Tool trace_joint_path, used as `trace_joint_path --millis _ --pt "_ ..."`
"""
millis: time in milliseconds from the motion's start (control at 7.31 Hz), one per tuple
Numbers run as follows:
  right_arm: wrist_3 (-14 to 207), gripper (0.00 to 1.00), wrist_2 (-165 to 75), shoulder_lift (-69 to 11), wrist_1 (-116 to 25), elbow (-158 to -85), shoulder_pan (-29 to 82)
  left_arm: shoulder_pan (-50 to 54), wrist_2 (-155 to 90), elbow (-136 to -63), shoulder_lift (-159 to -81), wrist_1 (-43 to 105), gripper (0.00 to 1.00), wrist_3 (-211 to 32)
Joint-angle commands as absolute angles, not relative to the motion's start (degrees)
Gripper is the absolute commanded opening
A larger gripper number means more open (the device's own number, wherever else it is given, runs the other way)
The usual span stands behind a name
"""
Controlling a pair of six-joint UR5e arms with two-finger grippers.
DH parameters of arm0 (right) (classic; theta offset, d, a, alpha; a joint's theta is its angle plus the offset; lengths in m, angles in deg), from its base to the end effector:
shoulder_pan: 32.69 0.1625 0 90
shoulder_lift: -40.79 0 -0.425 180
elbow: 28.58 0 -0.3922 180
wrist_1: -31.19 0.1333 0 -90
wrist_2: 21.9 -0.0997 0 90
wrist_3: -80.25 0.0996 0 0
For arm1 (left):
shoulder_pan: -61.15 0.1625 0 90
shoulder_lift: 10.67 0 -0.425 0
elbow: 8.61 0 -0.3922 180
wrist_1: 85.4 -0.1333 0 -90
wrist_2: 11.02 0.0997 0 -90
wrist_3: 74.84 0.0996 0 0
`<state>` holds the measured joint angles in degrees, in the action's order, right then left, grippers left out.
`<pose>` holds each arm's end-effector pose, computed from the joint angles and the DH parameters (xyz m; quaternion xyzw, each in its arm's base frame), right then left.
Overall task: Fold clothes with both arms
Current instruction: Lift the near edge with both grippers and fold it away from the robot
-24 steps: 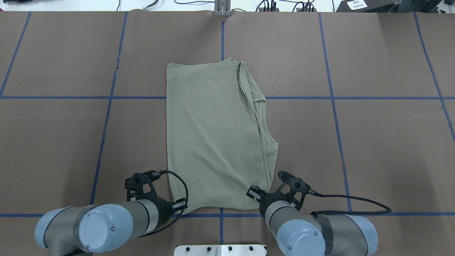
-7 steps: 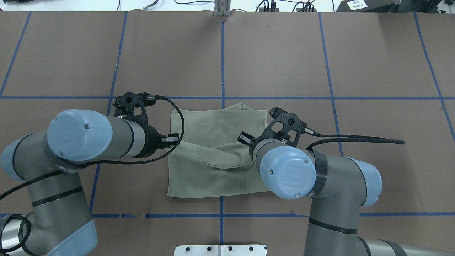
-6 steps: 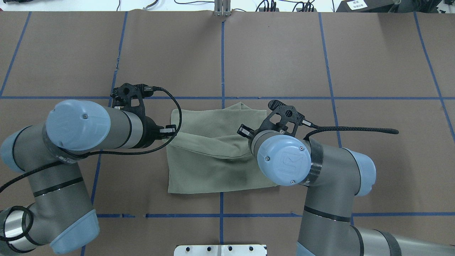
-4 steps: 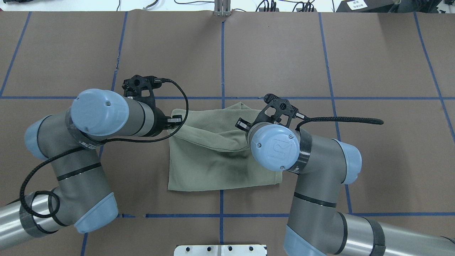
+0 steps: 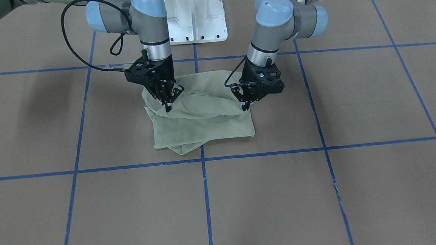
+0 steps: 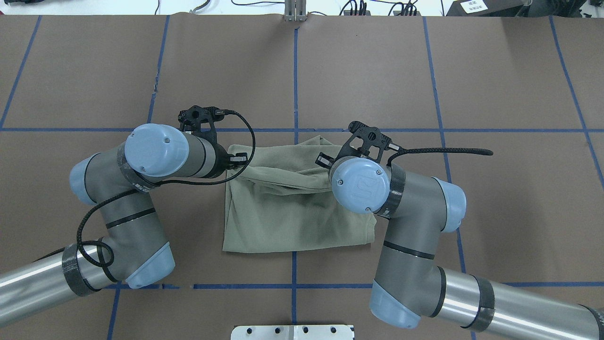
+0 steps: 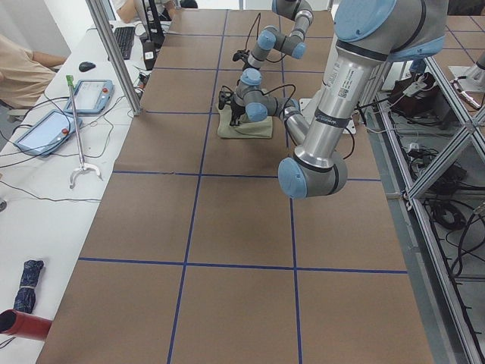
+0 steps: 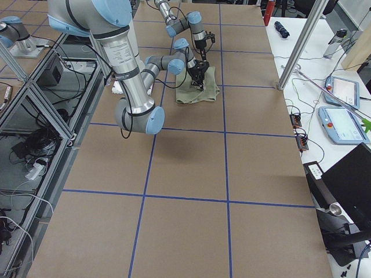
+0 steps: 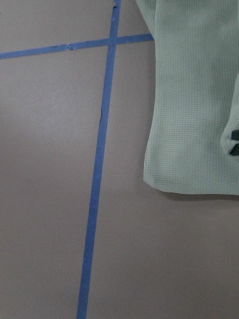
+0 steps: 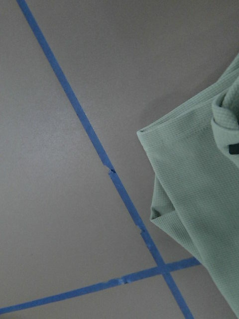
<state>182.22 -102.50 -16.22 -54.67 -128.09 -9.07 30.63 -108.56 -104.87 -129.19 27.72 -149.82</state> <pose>-0.5452 -0.4017 0.2490 0.1149 -0.3849 0.3106 0.8615 0.5089 -0.4396 0.2802 0.1339 0.4676 -0.0862 0.8695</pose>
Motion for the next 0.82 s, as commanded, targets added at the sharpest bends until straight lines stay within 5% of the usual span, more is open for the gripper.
trace_joint_path --millis 0,684 --pt "178.4 0.92 -103.6 -15.3 -54.5 -126.1 -6.6 30.3 -108.6 -104.6 -129.2 28.2 1.00 -147.1" --pt "177.8 0.97 -108.0 -13.4 -54.7 -126.9 -6.2 24.1 -112.9 -105.8 -128.4 28.4 1.00 -135.9"
